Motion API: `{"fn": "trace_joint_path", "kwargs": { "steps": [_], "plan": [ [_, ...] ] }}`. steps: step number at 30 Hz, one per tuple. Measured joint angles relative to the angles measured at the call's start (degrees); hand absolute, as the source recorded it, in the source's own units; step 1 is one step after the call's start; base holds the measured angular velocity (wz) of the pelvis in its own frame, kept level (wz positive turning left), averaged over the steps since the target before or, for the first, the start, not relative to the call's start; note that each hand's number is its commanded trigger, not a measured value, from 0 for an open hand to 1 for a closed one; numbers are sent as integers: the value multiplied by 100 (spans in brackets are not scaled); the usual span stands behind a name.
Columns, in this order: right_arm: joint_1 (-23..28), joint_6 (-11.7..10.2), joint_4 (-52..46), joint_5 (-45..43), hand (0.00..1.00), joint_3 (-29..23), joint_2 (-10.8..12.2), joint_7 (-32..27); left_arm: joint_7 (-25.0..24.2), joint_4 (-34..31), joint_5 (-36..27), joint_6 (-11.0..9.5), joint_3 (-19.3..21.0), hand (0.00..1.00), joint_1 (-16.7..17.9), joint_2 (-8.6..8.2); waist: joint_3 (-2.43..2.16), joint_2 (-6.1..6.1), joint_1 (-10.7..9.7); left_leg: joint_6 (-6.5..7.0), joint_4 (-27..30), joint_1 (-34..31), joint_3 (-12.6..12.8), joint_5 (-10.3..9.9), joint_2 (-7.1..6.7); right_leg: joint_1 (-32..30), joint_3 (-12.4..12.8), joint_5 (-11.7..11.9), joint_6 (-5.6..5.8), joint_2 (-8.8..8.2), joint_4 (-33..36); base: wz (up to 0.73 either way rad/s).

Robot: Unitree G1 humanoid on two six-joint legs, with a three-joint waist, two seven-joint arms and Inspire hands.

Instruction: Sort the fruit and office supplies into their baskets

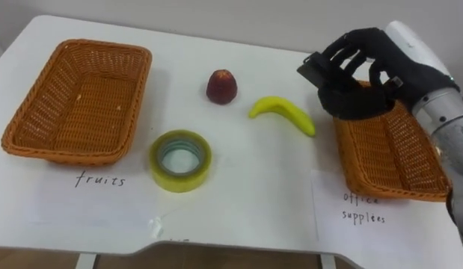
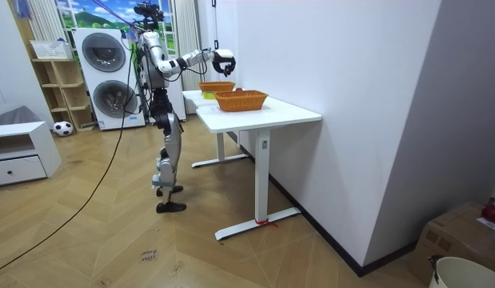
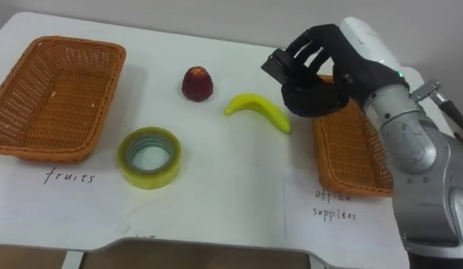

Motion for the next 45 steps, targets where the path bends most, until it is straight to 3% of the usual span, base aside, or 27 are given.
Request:
{"fn": "trace_joint_path", "kwargs": {
  "steps": [10, 18, 23, 33, 38, 45],
  "plan": [
    [5, -5, 319, 235, 100, -339, 0, -486, 7, -62, -10, 3, 142, 0, 25, -15, 30, -59, -59, 0, 1, 23, 5, 0, 1, -3, 98, 0, 0, 6, -5, -2],
    [7, -71, 1143, 621, 100, -527, -39, -683, -4, -45, -9, 2, 237, 0, 31, -10, 38, -126, -183, 0, 1, -1, 11, -1, 2, -20, 43, 1, 1, 9, 6, 0],
    [25, -99, 1272, 859, 100, -538, -136, -869, -3, -42, -31, 2, 190, 0, 83, -17, 1, -60, -323, -1, -1, 0, 16, -1, 6, -23, 46, 0, 1, 16, 2, 0],
    [161, -115, 1651, 1073, 100, -480, -136, -981, 9, -62, -61, 1, 60, 0, 141, 6, -19, -24, -307, 0, 10, 14, 96, 0, 11, -17, 95, 1, 1, 15, -5, -2],
    [457, -113, 1878, 1071, 100, -375, -135, -968, 24, -76, -127, 3, -41, 0, 163, -1, -7, 50, -277, -1, 9, 5, 95, 0, 17, -10, 93, 1, 0, 20, 8, 0],
    [545, -111, 2038, 1042, 100, -279, -135, -966, 59, -69, -126, 3, -45, 0, 154, -4, -4, 52, -306, -1, -2, 5, 96, -1, 26, -13, 87, 5, -7, 30, 10, 0]
  ]
}}
